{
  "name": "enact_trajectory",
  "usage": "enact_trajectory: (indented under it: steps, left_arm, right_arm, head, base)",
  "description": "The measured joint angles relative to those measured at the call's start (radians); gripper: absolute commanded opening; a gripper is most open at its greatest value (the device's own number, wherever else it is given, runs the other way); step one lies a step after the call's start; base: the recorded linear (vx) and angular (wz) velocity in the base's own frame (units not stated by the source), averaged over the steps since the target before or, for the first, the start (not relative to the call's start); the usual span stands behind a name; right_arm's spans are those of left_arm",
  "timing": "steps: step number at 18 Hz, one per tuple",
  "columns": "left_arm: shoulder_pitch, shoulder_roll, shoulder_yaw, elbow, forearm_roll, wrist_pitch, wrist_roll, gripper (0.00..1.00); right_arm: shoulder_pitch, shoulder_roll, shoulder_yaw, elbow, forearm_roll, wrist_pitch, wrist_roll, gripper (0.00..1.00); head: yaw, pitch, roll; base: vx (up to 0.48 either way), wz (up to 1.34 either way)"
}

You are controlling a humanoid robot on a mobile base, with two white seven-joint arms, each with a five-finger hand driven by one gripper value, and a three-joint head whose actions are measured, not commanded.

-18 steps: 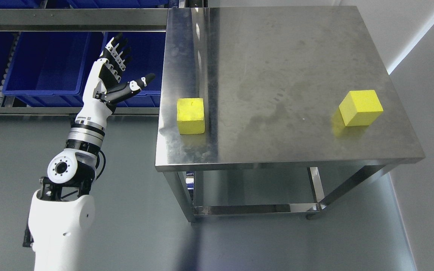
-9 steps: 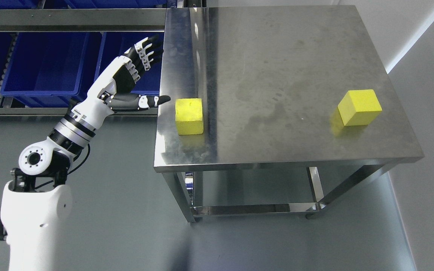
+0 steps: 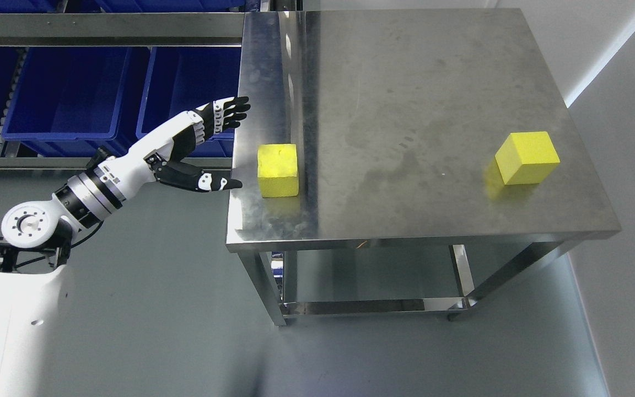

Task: Move yellow foam block to right shelf middle
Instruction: 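Reach the left hand toward the yellow foam cube nearer the table edge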

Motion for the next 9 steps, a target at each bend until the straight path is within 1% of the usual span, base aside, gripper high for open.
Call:
enact_trajectory:
  steps: [4, 9]
  left_arm:
    - [-0.024, 0.004, -0.053, 0.045, -0.068, -0.001, -0.003, 1.00]
    - [-0.080, -0.020, -0.119, 0.118, -0.115, -0.001, -0.003, 1.00]
  right_arm:
    - [0.000, 0.000, 0.000, 0.000, 0.000, 0.000, -0.001, 1.00]
    - [0.000, 0.000, 0.000, 0.000, 0.000, 0.000, -0.001, 1.00]
  head:
    - [0.0000, 0.000, 0.000]
    - [0.0000, 0.000, 0.000]
  base:
    - [0.000, 0.00]
    - [0.000, 0.00]
